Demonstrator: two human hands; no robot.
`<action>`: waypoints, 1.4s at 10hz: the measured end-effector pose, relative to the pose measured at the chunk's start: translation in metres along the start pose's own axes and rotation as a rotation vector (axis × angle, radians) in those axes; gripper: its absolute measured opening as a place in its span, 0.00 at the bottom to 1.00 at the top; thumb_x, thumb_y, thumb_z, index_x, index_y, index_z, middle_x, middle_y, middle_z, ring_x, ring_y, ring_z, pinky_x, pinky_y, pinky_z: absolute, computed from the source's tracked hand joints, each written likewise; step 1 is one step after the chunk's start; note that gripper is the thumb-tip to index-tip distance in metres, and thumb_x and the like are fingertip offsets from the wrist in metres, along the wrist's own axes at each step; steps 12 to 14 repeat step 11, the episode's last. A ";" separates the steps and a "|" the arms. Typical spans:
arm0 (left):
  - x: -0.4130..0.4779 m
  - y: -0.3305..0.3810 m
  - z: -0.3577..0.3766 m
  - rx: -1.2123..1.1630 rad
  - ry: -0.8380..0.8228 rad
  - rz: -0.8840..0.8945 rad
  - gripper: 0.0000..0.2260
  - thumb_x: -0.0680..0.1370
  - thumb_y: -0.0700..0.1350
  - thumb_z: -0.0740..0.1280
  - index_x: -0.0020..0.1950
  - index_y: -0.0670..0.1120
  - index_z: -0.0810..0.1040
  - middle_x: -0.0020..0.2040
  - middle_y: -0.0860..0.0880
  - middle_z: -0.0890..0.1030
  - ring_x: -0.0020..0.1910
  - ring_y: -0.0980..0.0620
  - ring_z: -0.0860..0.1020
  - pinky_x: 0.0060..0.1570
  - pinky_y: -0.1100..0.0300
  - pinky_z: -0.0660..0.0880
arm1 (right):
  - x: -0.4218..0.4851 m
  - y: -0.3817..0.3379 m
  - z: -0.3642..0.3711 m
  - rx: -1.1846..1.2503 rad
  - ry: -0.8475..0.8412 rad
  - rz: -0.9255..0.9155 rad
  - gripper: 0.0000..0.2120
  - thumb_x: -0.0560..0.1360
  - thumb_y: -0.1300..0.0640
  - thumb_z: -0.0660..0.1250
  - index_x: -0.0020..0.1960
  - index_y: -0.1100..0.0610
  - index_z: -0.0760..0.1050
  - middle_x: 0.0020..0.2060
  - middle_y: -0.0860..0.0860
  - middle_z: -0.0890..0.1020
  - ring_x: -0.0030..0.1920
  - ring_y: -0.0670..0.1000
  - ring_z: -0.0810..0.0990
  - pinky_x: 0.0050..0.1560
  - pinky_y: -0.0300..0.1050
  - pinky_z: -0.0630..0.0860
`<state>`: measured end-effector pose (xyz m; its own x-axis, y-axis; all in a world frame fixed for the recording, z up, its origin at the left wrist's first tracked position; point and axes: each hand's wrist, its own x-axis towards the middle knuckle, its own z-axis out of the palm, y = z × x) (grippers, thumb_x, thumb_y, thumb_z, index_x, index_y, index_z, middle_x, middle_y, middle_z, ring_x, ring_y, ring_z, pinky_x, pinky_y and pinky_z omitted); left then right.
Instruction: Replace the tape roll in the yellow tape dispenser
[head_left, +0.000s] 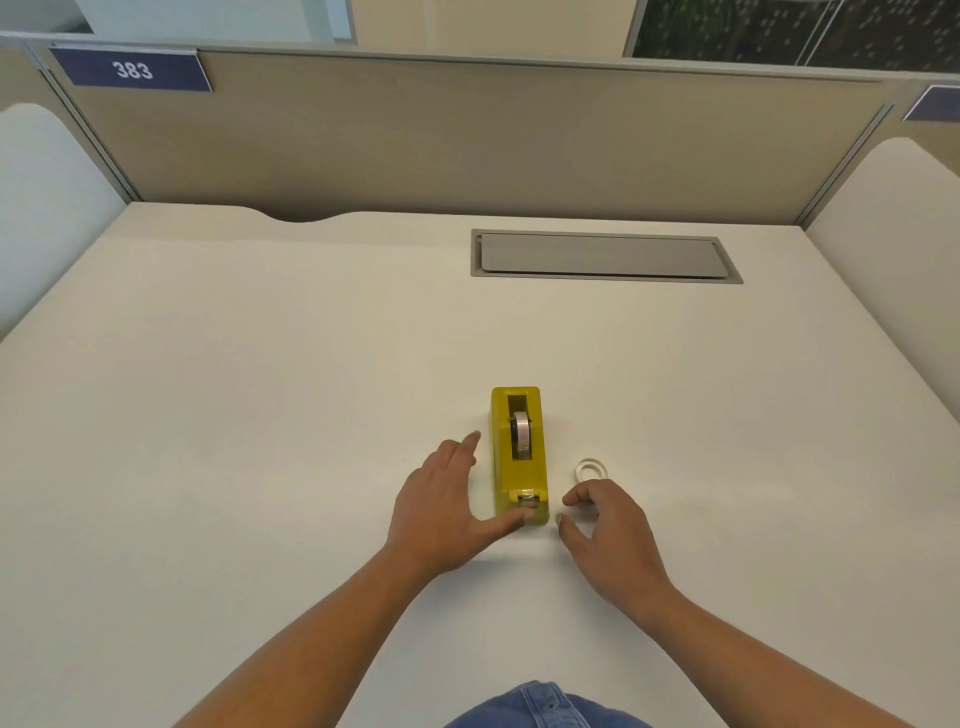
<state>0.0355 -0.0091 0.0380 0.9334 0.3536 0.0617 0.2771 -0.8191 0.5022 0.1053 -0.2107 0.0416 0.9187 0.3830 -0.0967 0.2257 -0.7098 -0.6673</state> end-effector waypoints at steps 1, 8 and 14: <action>-0.013 -0.010 0.008 0.040 0.118 0.031 0.31 0.75 0.71 0.51 0.66 0.51 0.71 0.65 0.52 0.72 0.64 0.52 0.70 0.60 0.54 0.70 | -0.001 0.008 -0.002 -0.092 0.001 -0.083 0.10 0.72 0.54 0.73 0.50 0.46 0.73 0.47 0.44 0.77 0.49 0.45 0.75 0.48 0.34 0.69; -0.030 -0.021 0.030 0.268 -0.044 -0.030 0.32 0.78 0.66 0.45 0.78 0.49 0.54 0.79 0.53 0.53 0.78 0.55 0.46 0.75 0.54 0.42 | -0.002 0.038 0.015 -0.462 -0.030 -0.261 0.30 0.79 0.42 0.50 0.78 0.51 0.54 0.78 0.48 0.56 0.78 0.45 0.50 0.76 0.43 0.46; -0.028 -0.017 0.023 0.209 -0.083 -0.054 0.30 0.79 0.63 0.41 0.79 0.51 0.47 0.80 0.54 0.46 0.75 0.58 0.36 0.74 0.58 0.36 | 0.003 0.027 0.000 -0.263 -0.052 -0.237 0.30 0.79 0.48 0.60 0.78 0.50 0.56 0.78 0.45 0.56 0.77 0.43 0.52 0.75 0.40 0.50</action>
